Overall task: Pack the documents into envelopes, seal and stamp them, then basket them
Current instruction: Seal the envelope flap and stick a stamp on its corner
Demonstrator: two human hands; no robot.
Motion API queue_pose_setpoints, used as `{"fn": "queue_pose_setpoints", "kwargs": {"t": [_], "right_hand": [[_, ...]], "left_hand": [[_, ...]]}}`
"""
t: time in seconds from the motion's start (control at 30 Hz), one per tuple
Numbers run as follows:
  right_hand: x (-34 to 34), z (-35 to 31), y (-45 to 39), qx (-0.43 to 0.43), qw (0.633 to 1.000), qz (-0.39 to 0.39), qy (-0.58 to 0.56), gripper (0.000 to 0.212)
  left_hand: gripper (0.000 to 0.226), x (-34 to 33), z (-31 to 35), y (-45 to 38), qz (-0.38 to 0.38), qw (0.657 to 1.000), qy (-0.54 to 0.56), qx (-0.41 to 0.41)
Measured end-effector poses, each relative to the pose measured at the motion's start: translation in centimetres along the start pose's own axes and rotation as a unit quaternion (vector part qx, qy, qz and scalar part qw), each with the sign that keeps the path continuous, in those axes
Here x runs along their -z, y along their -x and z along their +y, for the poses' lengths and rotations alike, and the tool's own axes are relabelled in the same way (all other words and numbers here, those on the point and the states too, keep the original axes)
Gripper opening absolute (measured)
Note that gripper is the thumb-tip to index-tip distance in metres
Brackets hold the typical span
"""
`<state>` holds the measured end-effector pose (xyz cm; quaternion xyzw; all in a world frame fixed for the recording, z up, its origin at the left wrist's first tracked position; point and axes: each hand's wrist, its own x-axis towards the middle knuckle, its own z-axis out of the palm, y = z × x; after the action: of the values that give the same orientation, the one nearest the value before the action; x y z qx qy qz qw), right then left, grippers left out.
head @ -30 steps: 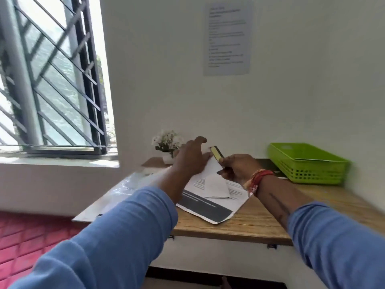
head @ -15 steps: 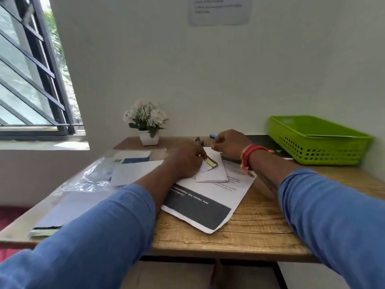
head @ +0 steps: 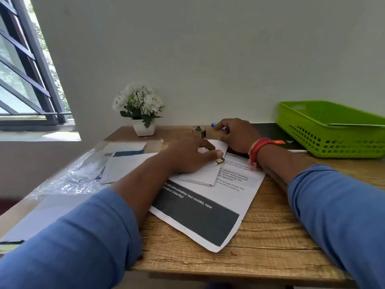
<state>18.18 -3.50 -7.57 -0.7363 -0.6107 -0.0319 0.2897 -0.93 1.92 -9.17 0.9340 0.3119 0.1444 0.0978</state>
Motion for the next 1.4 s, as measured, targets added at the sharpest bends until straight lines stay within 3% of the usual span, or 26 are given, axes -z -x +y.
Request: {"fn": "queue_pose_setpoints", "kwargs": {"t": [0.07,0.17,0.27,0.47,0.63,0.83,0.9,0.97,1.07,1.17,1.27,1.4], "right_hand": [[0.2,0.2,0.1,-0.016,1.000,-0.018,-0.020,0.028],[0.3,0.2,0.6,-0.012,0.995,-0.093,0.031,0.046],[0.1,-0.3,0.7,-0.011,0.994,-0.099,0.047,0.045],[0.2,-0.4,0.8,-0.052,0.997,-0.038,-0.035,0.029],[2.0,-0.2,0.8,-0.080,0.993,0.068,-0.062,0.030],[3.7,1.6,1.1,-0.194,0.938,0.149,-0.244,0.012],[3.7,1.8,1.3,-0.214,0.910,0.111,-0.337,0.025],[3.5,1.9,1.4,-0.216,0.887,0.036,-0.406,0.058],[3.1,1.5,2.0,-0.191,0.914,-0.028,-0.356,0.085],[3.0,1.2,2.0,-0.145,0.951,0.035,-0.269,0.085],[3.5,1.5,1.9,-0.108,0.961,0.137,-0.216,0.080],[3.6,1.8,1.7,-0.101,0.953,0.212,-0.190,0.048]], "left_hand": [[0.074,0.3,0.1,0.3,-0.014,1.000,0.017,-0.010],[0.083,0.9,0.3,1.2,-0.050,0.998,0.009,-0.020],[0.085,0.7,0.8,1.6,-0.044,0.999,-0.003,0.001],[0.089,-0.3,0.6,1.1,-0.006,1.000,-0.008,0.004],[0.067,-0.1,1.0,1.1,0.021,1.000,0.014,-0.008],[0.059,0.0,1.5,1.5,0.017,0.999,0.028,0.002],[0.058,0.1,1.6,1.5,0.020,0.999,0.031,0.002],[0.056,0.0,1.5,1.5,0.019,0.999,0.031,0.004],[0.057,-0.1,1.5,1.6,0.016,0.999,0.027,0.011],[0.055,-0.1,1.6,1.6,0.019,1.000,0.023,-0.001],[0.051,-0.1,1.6,1.6,0.012,1.000,0.025,-0.015],[0.052,-0.4,1.2,1.2,0.027,0.999,0.022,-0.011]]}}
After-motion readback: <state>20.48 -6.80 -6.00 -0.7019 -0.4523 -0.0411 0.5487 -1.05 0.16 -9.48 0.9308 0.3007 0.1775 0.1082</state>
